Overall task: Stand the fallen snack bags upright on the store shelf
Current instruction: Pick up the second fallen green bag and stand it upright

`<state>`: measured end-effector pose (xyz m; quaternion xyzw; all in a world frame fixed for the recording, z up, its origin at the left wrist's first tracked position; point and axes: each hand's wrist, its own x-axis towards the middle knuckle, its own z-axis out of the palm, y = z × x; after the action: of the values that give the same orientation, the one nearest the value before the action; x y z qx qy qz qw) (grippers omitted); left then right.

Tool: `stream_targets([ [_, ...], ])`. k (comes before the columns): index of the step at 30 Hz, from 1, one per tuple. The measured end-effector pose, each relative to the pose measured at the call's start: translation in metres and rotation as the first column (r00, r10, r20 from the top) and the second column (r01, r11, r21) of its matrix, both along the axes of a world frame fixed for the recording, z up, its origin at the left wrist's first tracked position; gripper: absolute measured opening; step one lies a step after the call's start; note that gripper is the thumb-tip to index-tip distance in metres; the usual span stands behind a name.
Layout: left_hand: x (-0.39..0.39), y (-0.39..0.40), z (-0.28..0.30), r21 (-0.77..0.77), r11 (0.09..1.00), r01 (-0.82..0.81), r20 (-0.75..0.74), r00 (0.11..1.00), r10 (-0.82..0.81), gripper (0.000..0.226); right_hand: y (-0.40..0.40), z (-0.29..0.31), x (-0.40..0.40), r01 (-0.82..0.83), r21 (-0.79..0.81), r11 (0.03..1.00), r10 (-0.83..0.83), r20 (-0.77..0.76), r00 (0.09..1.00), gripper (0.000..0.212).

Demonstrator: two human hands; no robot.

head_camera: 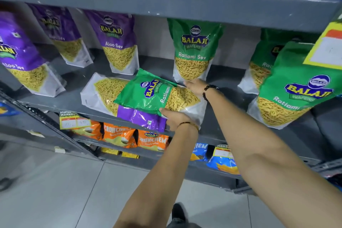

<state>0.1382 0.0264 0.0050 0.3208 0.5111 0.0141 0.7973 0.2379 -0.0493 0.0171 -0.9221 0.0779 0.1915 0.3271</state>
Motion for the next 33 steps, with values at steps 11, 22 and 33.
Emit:
stream_targets([
  [11, -0.017, 0.029, -0.010, 0.114, 0.979, 0.172, 0.089, 0.979, -0.182, 0.084, -0.013, 0.003, -0.039, 0.234, 0.298, 0.925, -0.243, -0.004, 0.970, 0.076],
  [22, -0.063, 0.122, 0.015, 0.218, 0.713, 0.666, 0.404, 0.604, -0.688, 0.073, 0.021, 0.004, -0.160, 0.299, 0.900, 0.316, -0.305, -0.202, 0.931, 0.034],
  [33, -0.111, 0.167, 0.065, 0.410, 0.483, 0.774, 0.486, 0.263, -0.834, 0.036, 0.012, 0.023, -0.246, 0.068, 0.979, 0.194, -0.217, -0.025, 0.976, 0.056],
])
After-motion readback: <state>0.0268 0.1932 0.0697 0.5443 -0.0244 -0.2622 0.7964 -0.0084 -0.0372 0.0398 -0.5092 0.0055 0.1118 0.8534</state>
